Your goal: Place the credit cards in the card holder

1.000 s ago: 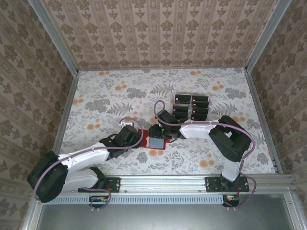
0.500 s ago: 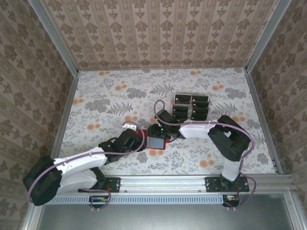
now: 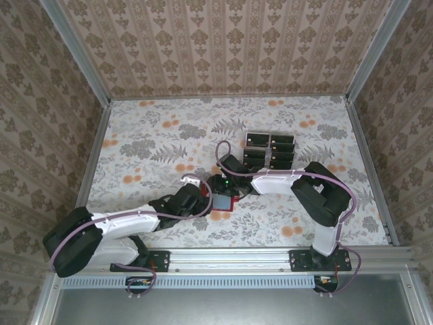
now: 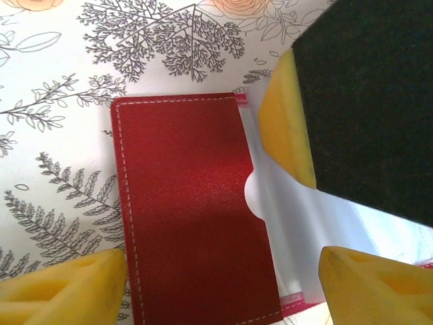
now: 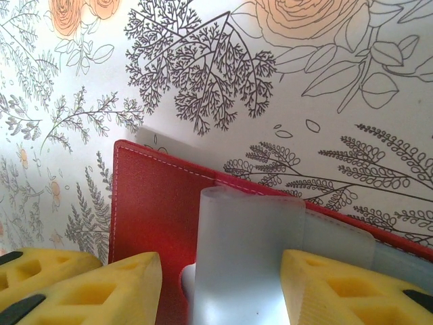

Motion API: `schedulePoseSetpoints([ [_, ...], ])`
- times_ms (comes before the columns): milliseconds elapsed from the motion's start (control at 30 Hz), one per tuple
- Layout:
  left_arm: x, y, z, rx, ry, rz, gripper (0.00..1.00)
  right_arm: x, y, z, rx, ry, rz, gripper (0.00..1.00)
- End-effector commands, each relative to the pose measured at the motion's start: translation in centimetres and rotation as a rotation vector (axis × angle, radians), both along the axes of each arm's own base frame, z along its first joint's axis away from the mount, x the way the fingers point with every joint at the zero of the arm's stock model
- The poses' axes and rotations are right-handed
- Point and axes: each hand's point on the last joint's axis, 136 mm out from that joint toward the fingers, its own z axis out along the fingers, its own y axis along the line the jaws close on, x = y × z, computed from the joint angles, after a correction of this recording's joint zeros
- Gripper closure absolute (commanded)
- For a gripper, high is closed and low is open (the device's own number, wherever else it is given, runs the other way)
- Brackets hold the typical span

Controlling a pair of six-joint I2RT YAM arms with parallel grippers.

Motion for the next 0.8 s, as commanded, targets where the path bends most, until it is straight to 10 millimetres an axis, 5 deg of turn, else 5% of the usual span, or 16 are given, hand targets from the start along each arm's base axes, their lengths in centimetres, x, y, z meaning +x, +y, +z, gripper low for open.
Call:
schedulePoseSetpoints([
  [0, 1.0, -1.5, 1.3, -0.022, -0.048, -0.018, 0.23, -0.2, 0.7, -0.4, 0.016, 0.031, 0.0, 0.48],
  [300, 1.1, -1.3, -0.7, 0.029, -0.016, 0.007, 0.25, -0.2, 0.7, -0.2, 0.021, 0.032, 0.0, 0.48],
  [767, 0.6, 0.3, -2.5, 0.05, 0.011, 0.066, 0.33, 0.4, -1.6, 3.6, 0.047, -0.044, -0.059, 0.41],
])
